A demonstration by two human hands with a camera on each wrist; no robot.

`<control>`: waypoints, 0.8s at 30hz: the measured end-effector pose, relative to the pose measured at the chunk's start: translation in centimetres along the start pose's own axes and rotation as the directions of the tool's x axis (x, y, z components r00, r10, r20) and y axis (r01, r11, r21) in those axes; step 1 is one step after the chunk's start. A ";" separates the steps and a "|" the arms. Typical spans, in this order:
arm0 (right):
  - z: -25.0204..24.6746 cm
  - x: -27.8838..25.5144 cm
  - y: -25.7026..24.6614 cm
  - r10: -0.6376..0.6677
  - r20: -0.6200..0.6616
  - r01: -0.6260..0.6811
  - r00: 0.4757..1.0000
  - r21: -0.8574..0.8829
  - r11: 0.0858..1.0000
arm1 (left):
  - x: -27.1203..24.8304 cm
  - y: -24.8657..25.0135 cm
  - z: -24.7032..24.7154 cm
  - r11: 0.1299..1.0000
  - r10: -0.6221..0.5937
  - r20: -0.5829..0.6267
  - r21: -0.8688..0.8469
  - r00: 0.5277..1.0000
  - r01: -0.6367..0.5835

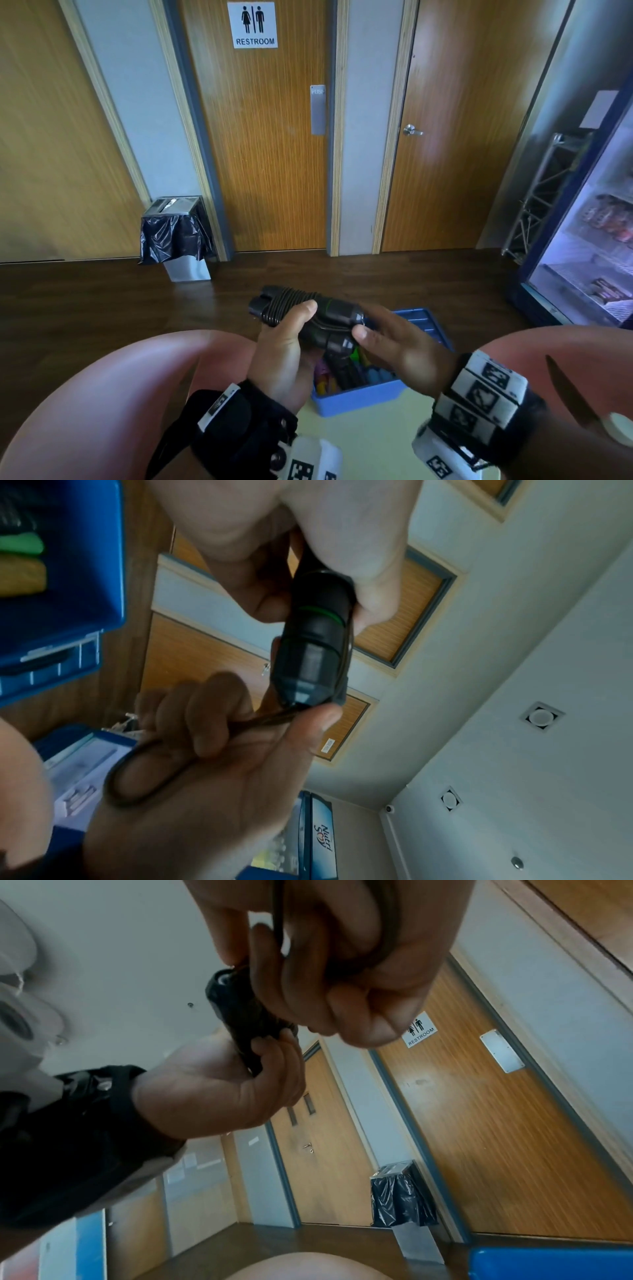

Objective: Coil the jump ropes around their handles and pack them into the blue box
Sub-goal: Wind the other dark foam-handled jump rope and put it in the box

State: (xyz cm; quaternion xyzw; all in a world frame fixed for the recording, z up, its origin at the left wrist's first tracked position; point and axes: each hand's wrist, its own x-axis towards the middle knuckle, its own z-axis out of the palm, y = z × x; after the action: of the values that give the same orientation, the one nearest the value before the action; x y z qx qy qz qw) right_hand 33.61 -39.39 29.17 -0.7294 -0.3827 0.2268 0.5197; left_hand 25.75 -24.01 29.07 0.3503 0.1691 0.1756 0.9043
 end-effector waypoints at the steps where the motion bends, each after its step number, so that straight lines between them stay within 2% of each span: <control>1: 0.1 -0.1 -0.1 -0.017 0.027 0.016 0.999 0.057 0.998 | -0.1 -0.1 0.1 0.999 -0.034 0.016 -0.002 0.999 0.034; 6: 1.3 0.0 -0.7 -0.131 -0.116 0.134 0.985 0.019 0.991 | 0.0 -0.7 0.7 0.982 -0.173 0.089 -0.057 0.981 0.178; 8: 1.4 0.3 -0.5 -0.149 -0.163 0.156 0.975 0.036 0.987 | 0.0 -0.9 1.0 0.974 -0.202 0.135 -0.073 0.970 0.213; 12: 1.5 0.2 -0.8 -0.155 -0.183 0.188 0.971 0.178 0.966 | 0.2 -1.5 1.3 0.957 -0.271 0.191 -0.048 0.943 0.285; 14: 1.4 -0.1 -1.0 -0.158 -0.223 0.190 0.962 0.131 0.973 | 0.2 -1.9 1.4 0.950 -0.305 0.204 0.000 0.930 0.312; 18: 0.9 -0.2 -0.4 -0.174 -0.282 0.164 0.943 -0.059 0.985 | 0.4 -2.5 1.9 0.965 -0.263 0.165 0.040 0.951 0.260; 24: -0.1 -0.3 0.6 -0.141 -0.366 0.128 0.920 -0.058 0.990 | 2.2 -3.2 2.3 0.980 -0.111 0.058 0.171 0.992 0.099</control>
State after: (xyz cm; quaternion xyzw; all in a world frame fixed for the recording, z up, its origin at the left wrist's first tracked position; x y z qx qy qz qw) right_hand 33.70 -39.78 28.62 -0.7393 -0.3310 0.0432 0.5848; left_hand 29.32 -26.53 28.06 0.4215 0.1708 0.1008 0.8849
